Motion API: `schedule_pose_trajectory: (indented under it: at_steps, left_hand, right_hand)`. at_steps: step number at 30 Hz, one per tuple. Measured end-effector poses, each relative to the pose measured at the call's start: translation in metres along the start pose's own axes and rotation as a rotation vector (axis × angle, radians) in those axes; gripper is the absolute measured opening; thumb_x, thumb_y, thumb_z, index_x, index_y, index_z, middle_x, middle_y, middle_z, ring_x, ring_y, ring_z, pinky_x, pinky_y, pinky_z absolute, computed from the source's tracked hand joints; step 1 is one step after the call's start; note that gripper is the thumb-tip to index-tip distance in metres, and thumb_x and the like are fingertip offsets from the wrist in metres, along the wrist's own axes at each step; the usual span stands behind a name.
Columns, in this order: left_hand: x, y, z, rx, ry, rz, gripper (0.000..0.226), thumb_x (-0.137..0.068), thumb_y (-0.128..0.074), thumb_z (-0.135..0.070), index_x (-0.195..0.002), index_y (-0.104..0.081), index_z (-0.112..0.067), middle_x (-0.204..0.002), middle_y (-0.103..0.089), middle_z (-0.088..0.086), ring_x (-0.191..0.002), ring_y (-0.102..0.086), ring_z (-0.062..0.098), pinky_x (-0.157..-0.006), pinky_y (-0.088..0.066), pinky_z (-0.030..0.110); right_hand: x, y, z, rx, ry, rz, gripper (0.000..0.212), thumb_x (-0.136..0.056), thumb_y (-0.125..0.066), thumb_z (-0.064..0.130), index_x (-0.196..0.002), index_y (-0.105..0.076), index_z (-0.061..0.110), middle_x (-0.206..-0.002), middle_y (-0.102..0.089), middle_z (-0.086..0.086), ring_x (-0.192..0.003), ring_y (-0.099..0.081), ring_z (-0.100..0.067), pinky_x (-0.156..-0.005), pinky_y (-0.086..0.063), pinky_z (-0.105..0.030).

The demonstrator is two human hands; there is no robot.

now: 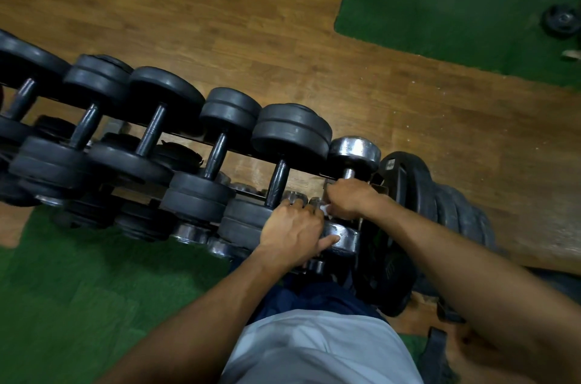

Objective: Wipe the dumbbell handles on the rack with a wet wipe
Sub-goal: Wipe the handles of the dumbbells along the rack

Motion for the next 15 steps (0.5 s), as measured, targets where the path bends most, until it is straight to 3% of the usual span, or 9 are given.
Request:
schedule_pose_trajectory:
  at_steps: [3,6,9,12,15]
  left_hand:
    - [0.001,0.001,0.0,0.003,0.002,-0.005,0.069,-0.098,-0.035,-0.073,-0.114,-0.068,-0.014,-0.111,-0.072,0.008,-0.109,-0.063,0.027,-0.092,-0.044,0.042]
    - [0.001,0.001,0.001,0.001,0.0,-0.003,0.068,-0.098,-0.035,-0.073,-0.112,-0.068,-0.014,-0.11,-0.072,0.009,-0.107,-0.063,0.027,-0.09,-0.044,0.042]
    - [0.0,0.0,0.001,0.005,-0.001,0.004,0.069,-0.099,-0.035,-0.072,-0.115,-0.066,-0.013,-0.112,-0.071,0.01,-0.108,-0.063,0.028,-0.091,-0.044,0.043]
    - [-0.001,-0.003,0.001,0.01,-0.001,0.011,0.071,-0.098,-0.034,-0.073,-0.117,-0.065,-0.013,-0.114,-0.071,0.01,-0.108,-0.063,0.028,-0.091,-0.044,0.043]
    - [-0.002,-0.004,0.001,0.012,-0.004,0.017,0.072,-0.098,-0.033,-0.074,-0.117,-0.065,-0.013,-0.114,-0.071,0.01,-0.109,-0.063,0.028,-0.091,-0.045,0.043]
  right_hand:
    - [0.005,-0.003,-0.005,-0.157,0.057,0.059,0.028,-0.084,-0.057,0.039,-0.106,-0.071,0.026,-0.107,-0.073,-0.004,-0.102,-0.066,-0.027,-0.084,-0.054,-0.036]
    - [0.019,-0.001,-0.014,-0.416,0.06,0.035,0.011,-0.084,-0.059,0.027,-0.081,-0.067,0.021,-0.075,-0.07,0.005,-0.074,-0.069,-0.015,-0.069,-0.056,-0.031]
    - [0.036,-0.001,-0.024,-0.661,0.037,0.008,0.015,-0.089,-0.06,0.015,-0.077,-0.068,0.01,-0.064,-0.069,0.002,-0.058,-0.068,-0.008,-0.058,-0.051,-0.02]
    - [0.046,-0.011,-0.037,-0.817,-0.091,-0.09,0.019,-0.089,-0.063,0.016,-0.073,-0.067,0.007,-0.066,-0.069,-0.004,-0.06,-0.063,-0.009,-0.063,-0.05,-0.029]
    - [0.052,-0.024,-0.041,-0.985,-0.342,-0.294,0.026,-0.087,-0.061,0.019,-0.064,-0.061,0.007,-0.06,-0.064,-0.002,-0.059,-0.059,-0.014,-0.06,-0.043,-0.03]
Point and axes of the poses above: each hand's wrist, its own x-axis away from the middle knuckle, its own y-axis out of the back of the hand, z = x × y, the point moved 1 cm from there along -x, towards the middle knuckle
